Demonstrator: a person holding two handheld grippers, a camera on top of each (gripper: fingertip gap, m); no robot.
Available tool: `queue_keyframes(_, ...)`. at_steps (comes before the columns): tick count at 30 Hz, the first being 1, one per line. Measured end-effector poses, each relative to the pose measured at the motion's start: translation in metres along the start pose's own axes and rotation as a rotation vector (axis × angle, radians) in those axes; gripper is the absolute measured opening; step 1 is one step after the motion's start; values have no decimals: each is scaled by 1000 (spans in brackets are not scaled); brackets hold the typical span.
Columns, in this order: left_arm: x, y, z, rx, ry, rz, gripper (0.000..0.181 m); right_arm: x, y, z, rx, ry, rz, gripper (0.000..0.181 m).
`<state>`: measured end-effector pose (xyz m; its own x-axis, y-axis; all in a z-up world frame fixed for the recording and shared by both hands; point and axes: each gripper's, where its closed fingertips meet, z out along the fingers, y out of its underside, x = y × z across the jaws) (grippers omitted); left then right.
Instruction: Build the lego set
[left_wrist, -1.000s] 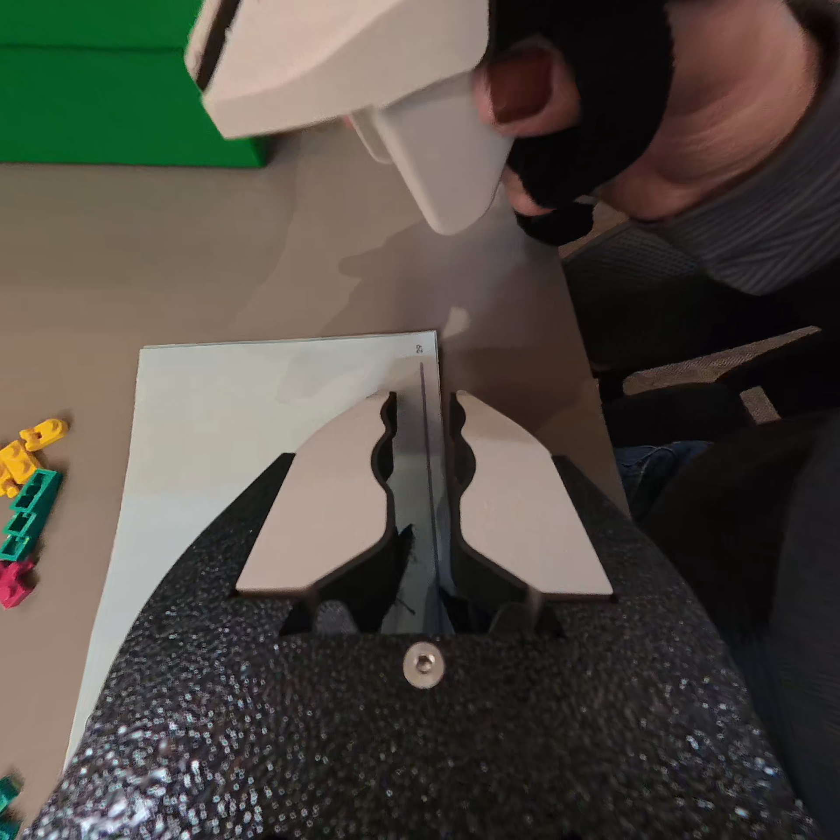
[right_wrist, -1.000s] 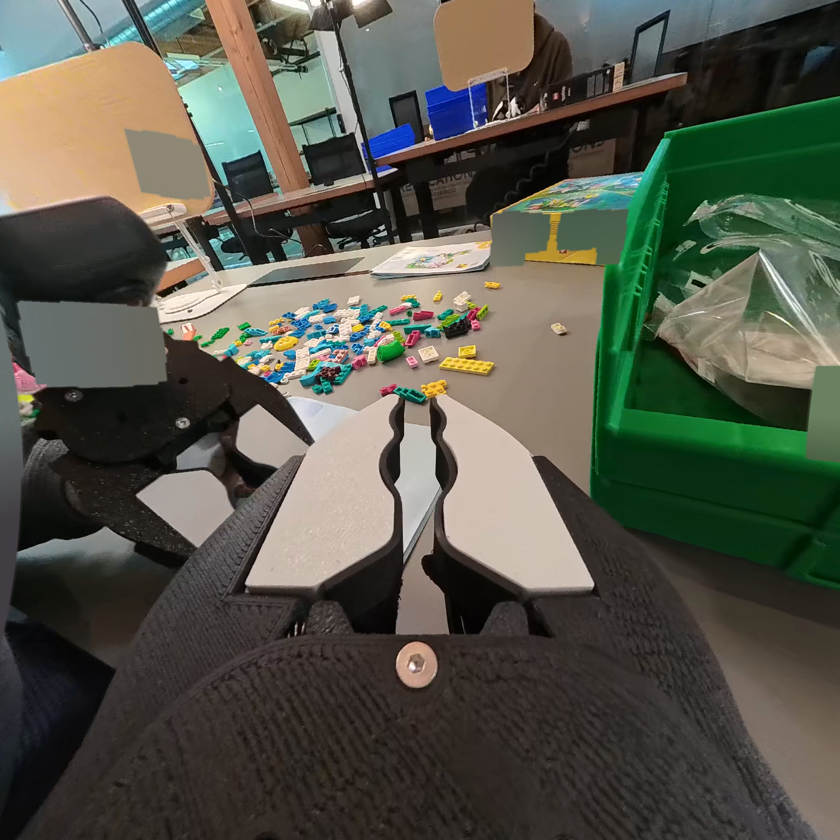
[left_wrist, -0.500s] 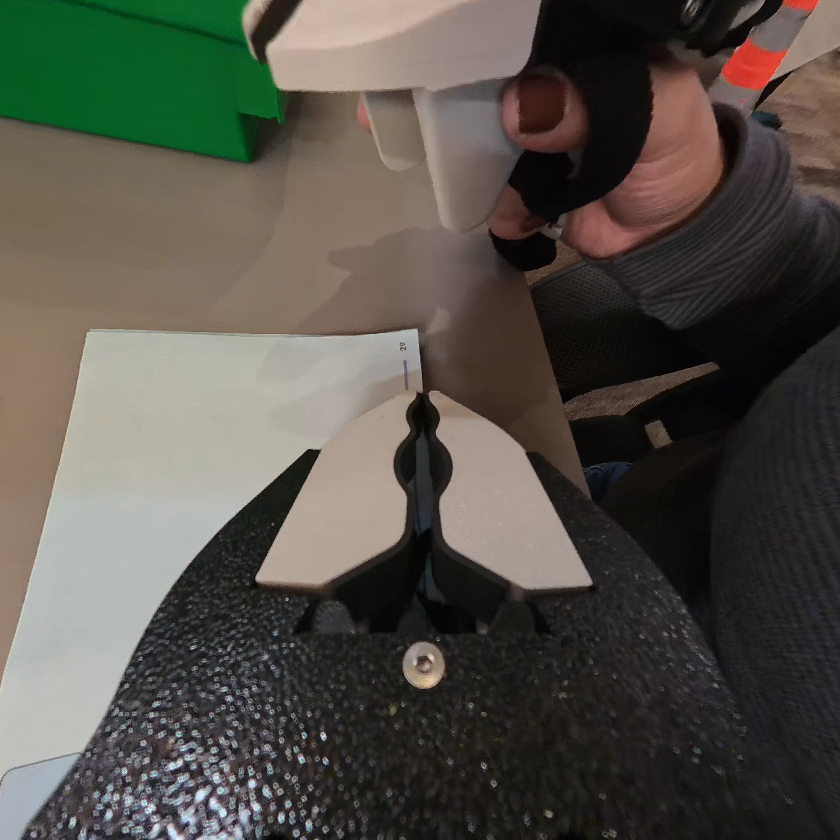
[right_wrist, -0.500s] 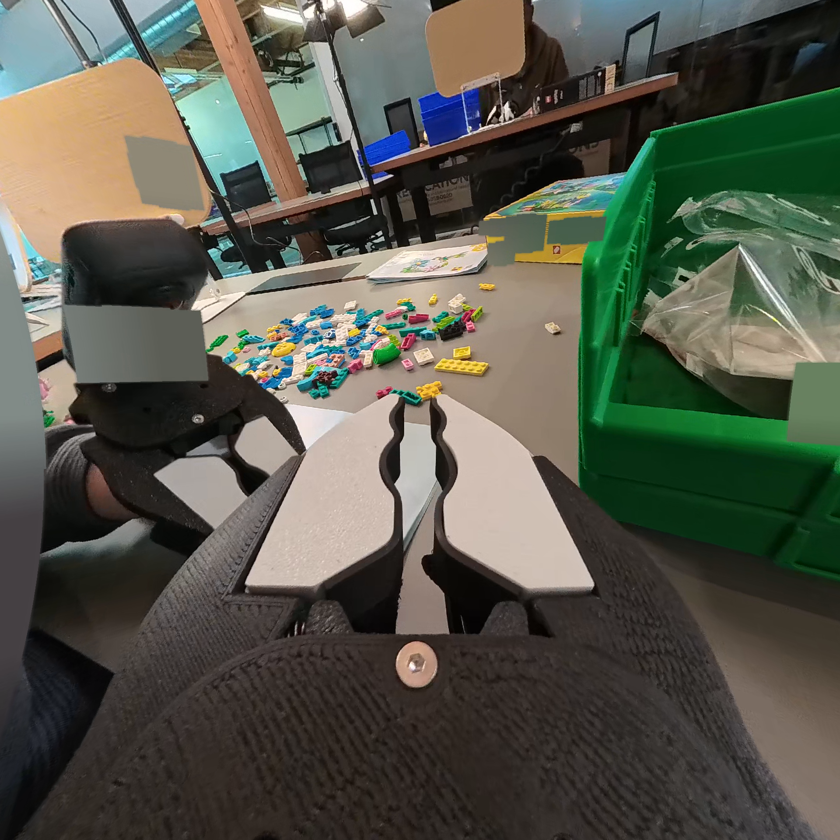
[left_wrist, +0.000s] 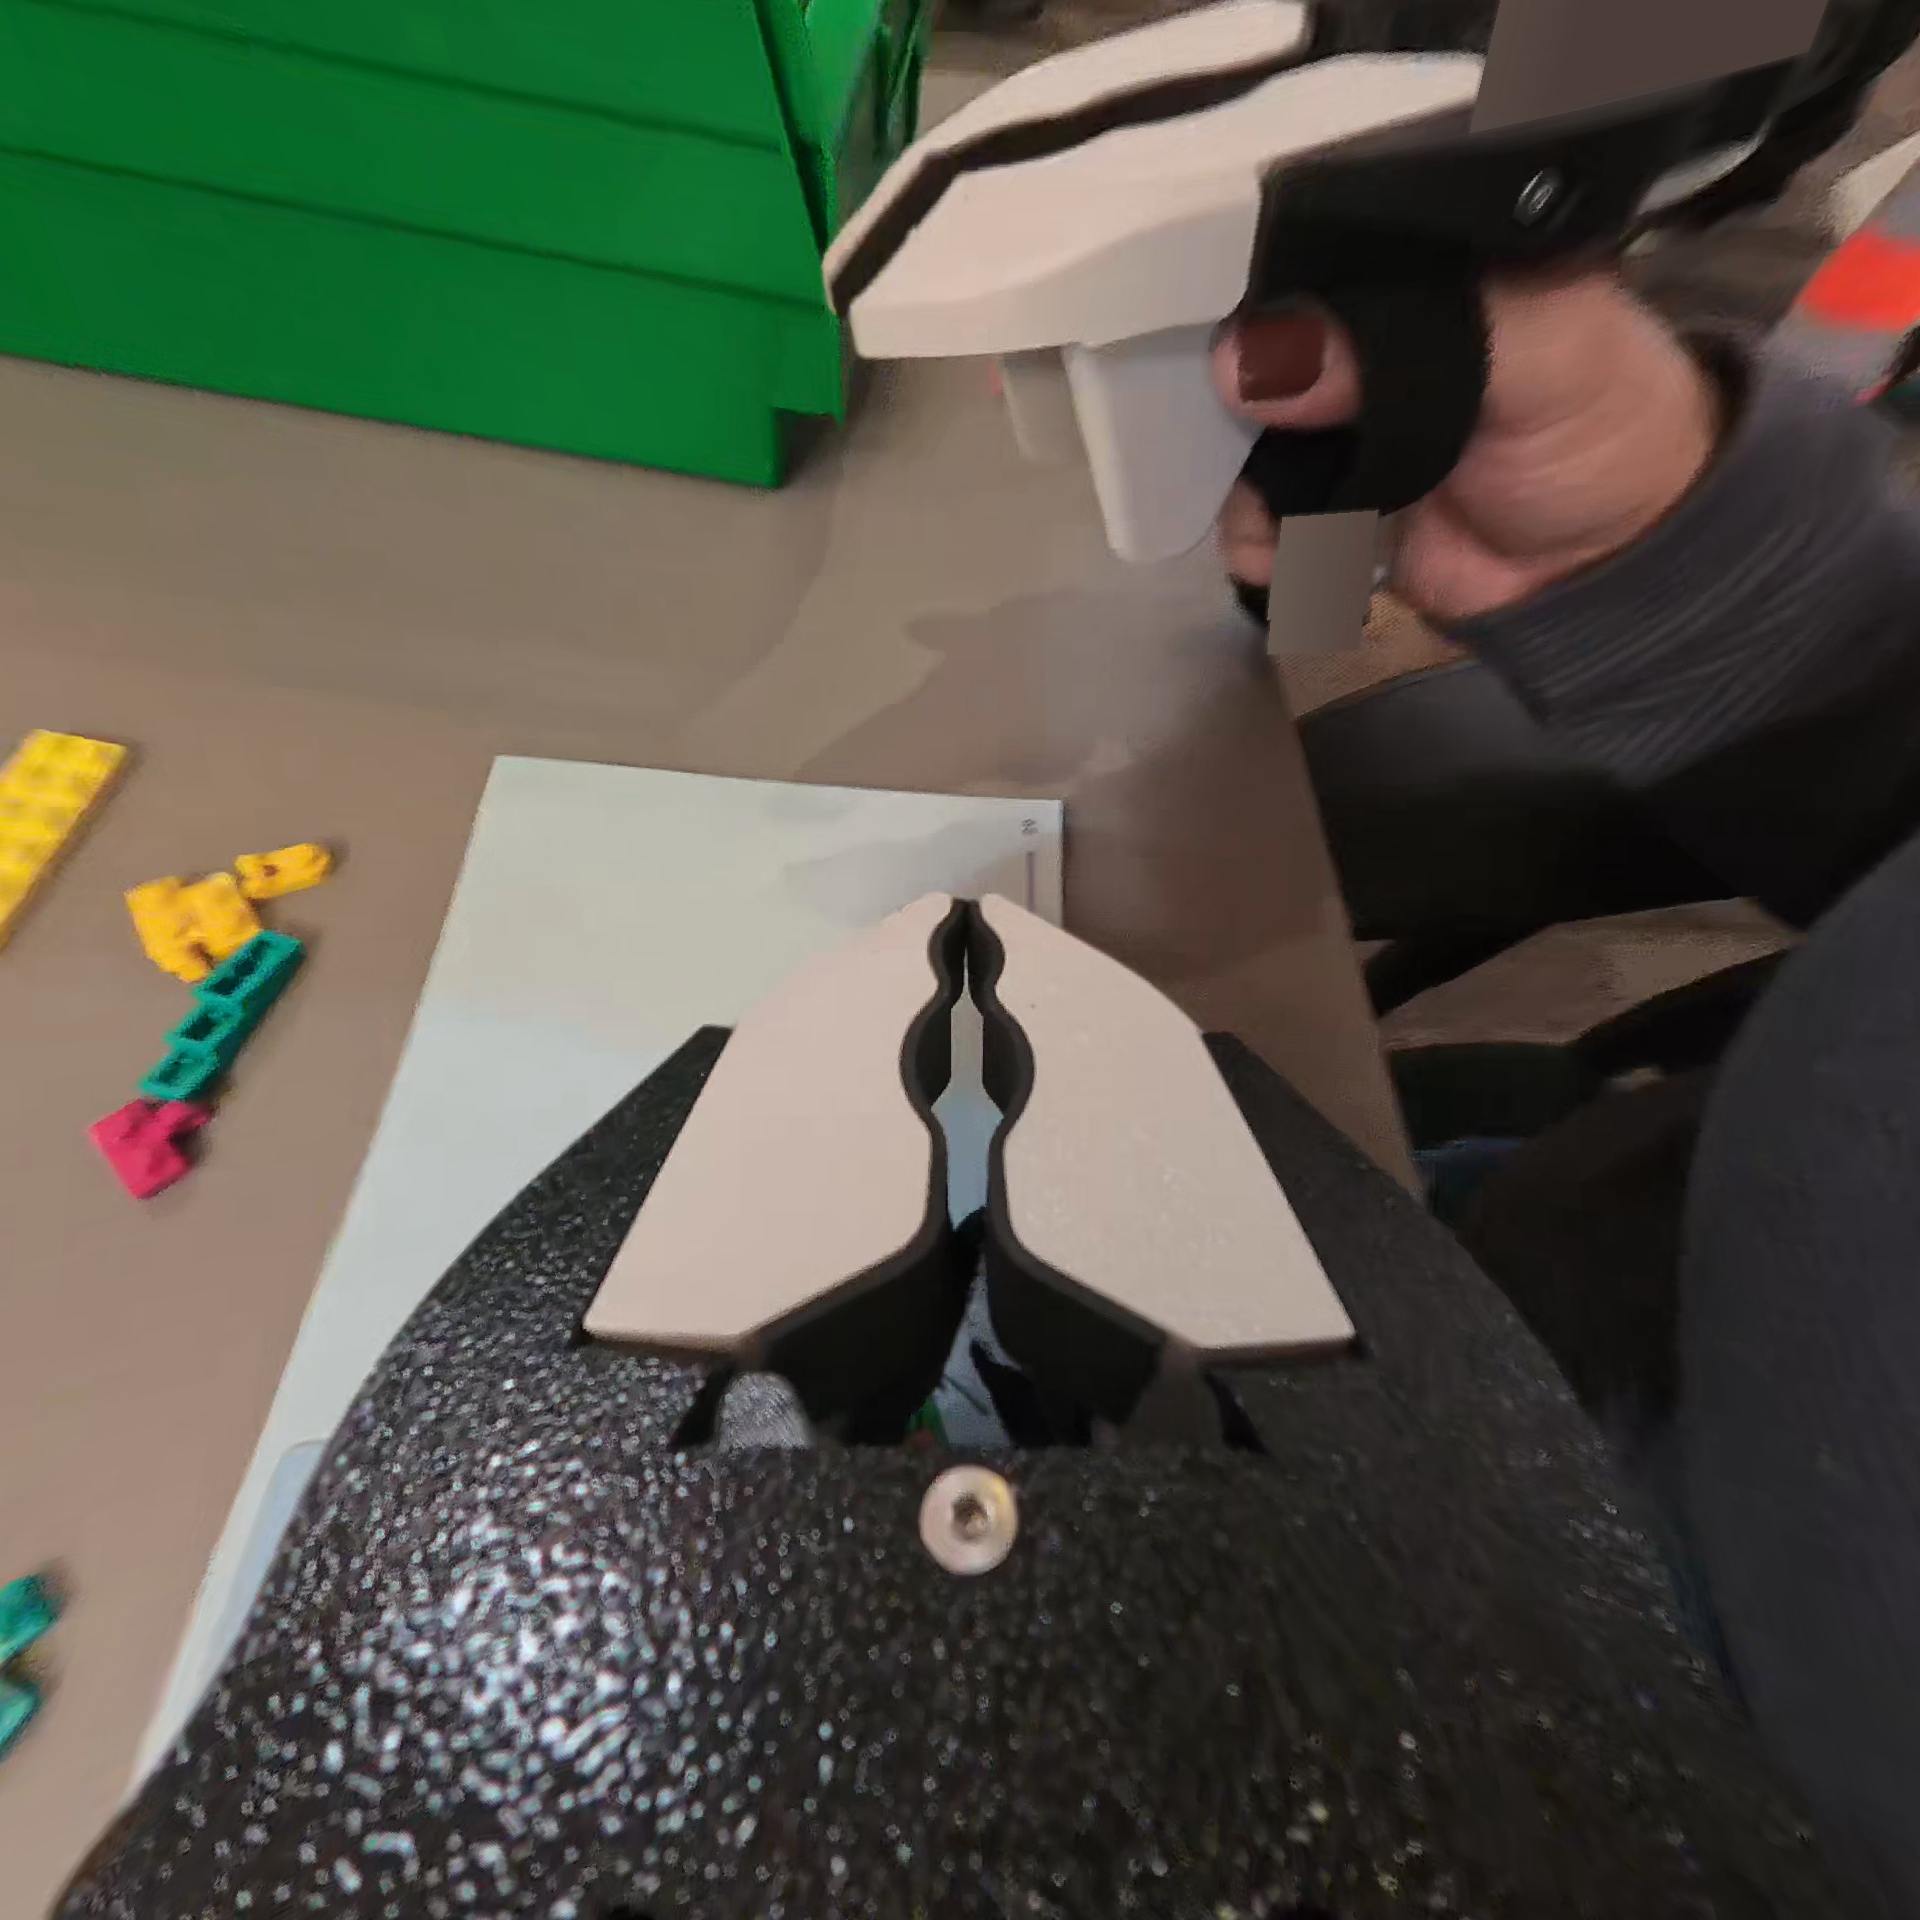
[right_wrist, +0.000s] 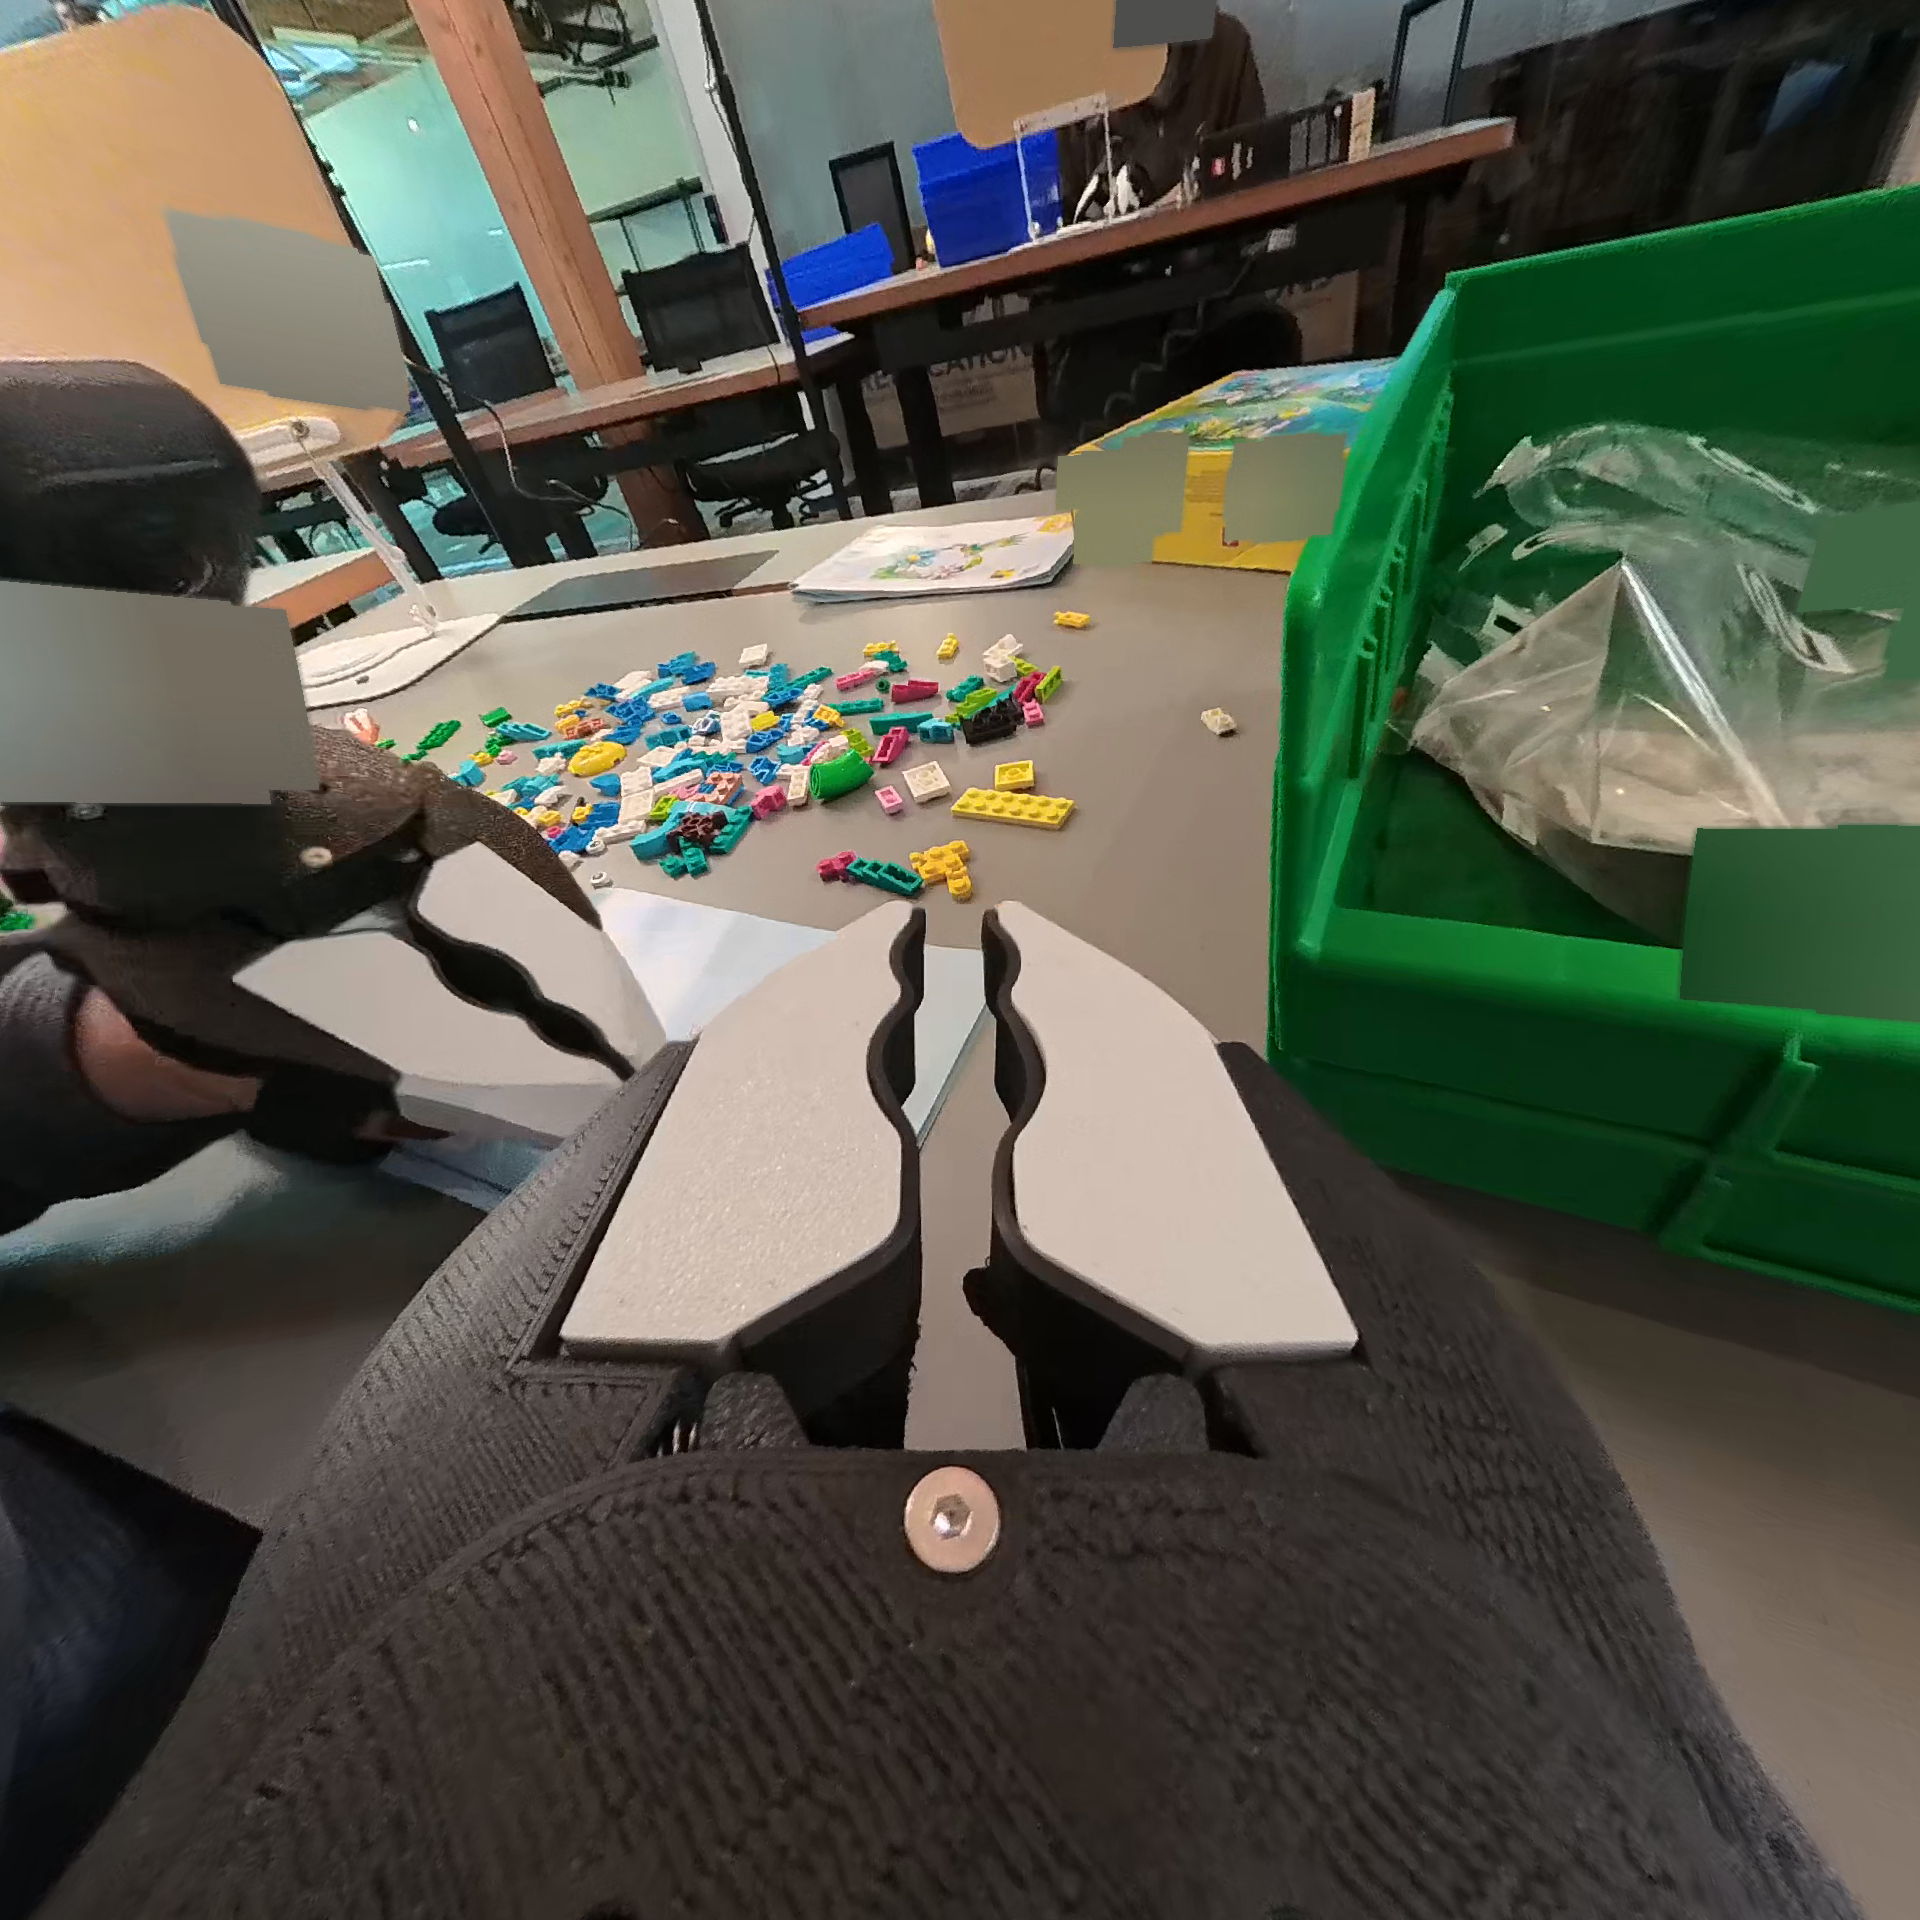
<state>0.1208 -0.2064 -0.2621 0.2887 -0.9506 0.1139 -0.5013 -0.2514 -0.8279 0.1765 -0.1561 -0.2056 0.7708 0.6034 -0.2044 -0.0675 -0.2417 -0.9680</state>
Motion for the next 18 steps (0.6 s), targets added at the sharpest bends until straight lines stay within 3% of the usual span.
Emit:
queue_keyframes(2, -7, -4, 0, -23, -89, 72, 32, 0, 1, 1, 0, 2, 0, 9)
queue_keyframes(8, -60, -19, -17, -75, -303, 41, 22, -5, 3, 3, 1, -27, 13, 9)
queue_keyframes(12, -88, 1, -12, -203, -314, 10, 34, -13, 9, 7, -31, -79, 9, 10)
queue_keyframes(18, -95, 20, -2, -330, -293, -4, 41, -17, 10, 7, -34, -101, 13, 10)
